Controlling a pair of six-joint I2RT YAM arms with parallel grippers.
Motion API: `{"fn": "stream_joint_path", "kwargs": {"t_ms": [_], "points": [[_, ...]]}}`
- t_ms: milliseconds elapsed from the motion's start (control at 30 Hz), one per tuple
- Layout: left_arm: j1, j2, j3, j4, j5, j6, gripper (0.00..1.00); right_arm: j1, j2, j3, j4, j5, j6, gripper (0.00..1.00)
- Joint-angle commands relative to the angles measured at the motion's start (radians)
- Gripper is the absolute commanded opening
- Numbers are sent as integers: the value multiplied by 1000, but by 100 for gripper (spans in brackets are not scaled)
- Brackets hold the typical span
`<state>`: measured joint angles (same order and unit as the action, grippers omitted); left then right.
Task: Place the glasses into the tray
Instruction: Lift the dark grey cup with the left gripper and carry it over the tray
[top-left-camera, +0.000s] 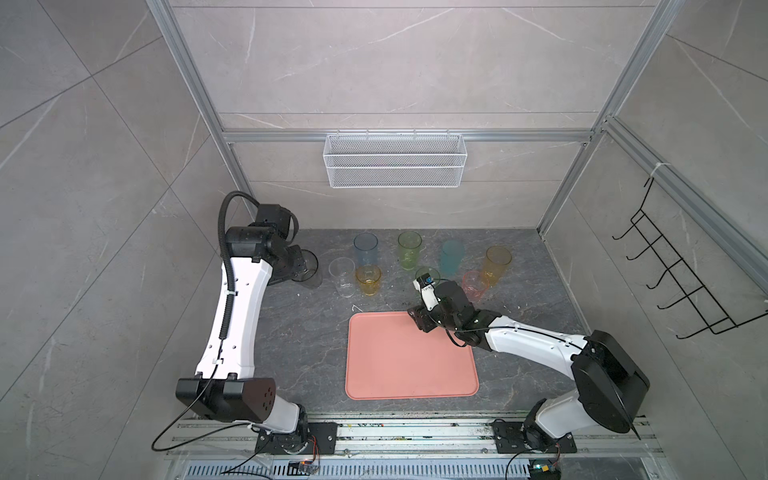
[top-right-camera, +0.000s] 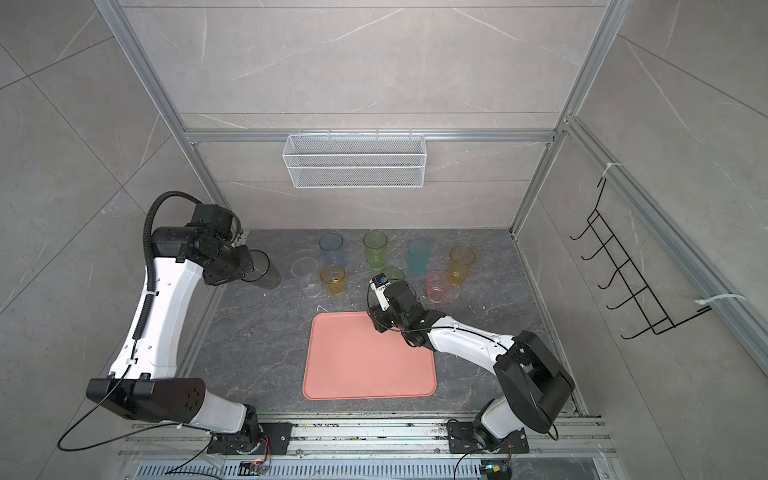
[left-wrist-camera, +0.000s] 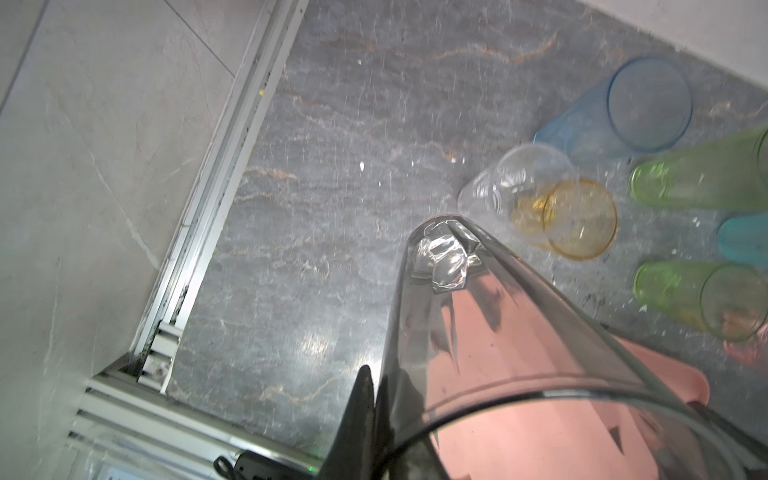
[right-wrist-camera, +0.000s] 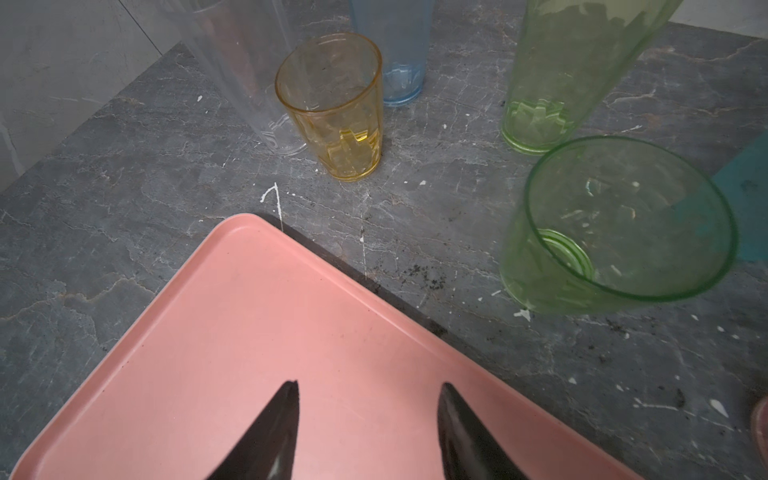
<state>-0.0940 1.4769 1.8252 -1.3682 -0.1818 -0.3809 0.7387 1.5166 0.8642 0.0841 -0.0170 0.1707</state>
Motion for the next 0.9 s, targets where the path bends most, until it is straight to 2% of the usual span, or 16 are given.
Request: {"fn": "stream_joint_path", "kwargs": {"t_ms": [0, 300, 533, 867], "points": [[-42, -59, -56, -27, 2, 32, 0, 16, -15, 1, 26, 17, -8, 55], [-155, -110, -175, -21, -4, 5, 0, 28, -15, -2, 35, 32, -7, 56], [-253, -112, -289, 88, 5, 29, 0, 32, -9, 2, 32, 41, -7, 56], [-296, -32, -391, 221, 67, 6, 0, 36, 25, 38, -6, 42, -7, 56]]}}
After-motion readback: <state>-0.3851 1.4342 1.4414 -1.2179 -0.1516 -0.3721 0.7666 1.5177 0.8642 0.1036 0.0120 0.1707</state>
